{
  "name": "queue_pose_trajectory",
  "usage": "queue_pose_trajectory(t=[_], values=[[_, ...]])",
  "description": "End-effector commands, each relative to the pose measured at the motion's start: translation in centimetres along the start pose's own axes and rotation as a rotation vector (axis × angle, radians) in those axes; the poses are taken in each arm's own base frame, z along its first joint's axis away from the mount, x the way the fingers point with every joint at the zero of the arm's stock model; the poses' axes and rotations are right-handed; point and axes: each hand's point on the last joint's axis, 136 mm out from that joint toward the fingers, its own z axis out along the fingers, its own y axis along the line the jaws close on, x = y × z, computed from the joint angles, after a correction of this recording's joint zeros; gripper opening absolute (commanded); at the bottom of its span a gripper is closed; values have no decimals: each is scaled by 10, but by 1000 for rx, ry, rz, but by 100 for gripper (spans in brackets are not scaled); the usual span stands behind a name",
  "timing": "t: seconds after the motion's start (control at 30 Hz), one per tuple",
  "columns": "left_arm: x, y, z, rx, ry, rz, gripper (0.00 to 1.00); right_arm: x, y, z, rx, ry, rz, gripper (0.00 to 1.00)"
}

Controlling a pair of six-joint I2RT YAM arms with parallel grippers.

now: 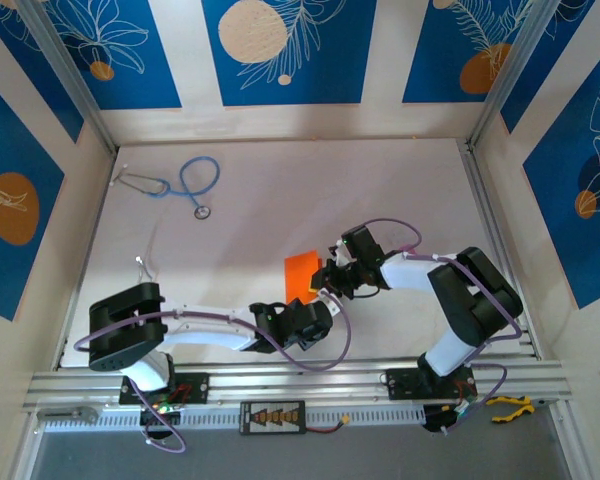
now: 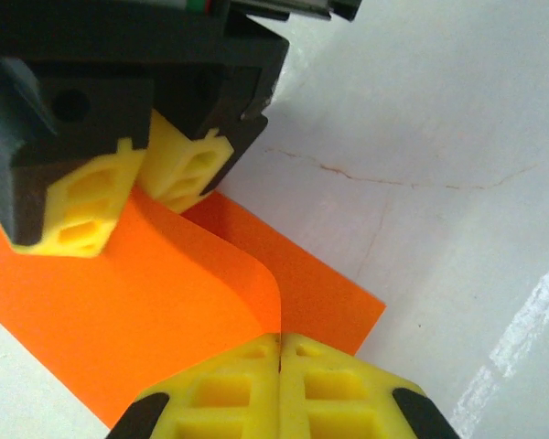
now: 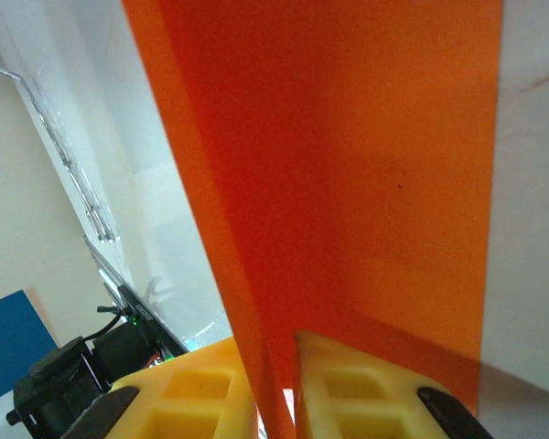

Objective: Fold a paper plane with a square sheet of paper (pick it up from the middle)
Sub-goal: Fold the triangle a second time at the center of the table.

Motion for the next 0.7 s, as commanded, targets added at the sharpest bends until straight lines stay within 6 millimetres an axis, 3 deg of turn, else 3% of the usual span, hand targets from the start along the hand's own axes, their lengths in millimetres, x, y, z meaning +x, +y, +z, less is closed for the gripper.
queue_pose_trajectory(t=[0.0,0.43,0.67], values=[[1,2,-4,17,13,-32,0,3,-3,-3,8,4,0,18],[-6,9,-9,79,-25,-120,0,1,-1,-14,17,-41,-13,22],[-7,13,-9,126,-20,-181,0,-3,-7,-35,50,-117,-7,34]])
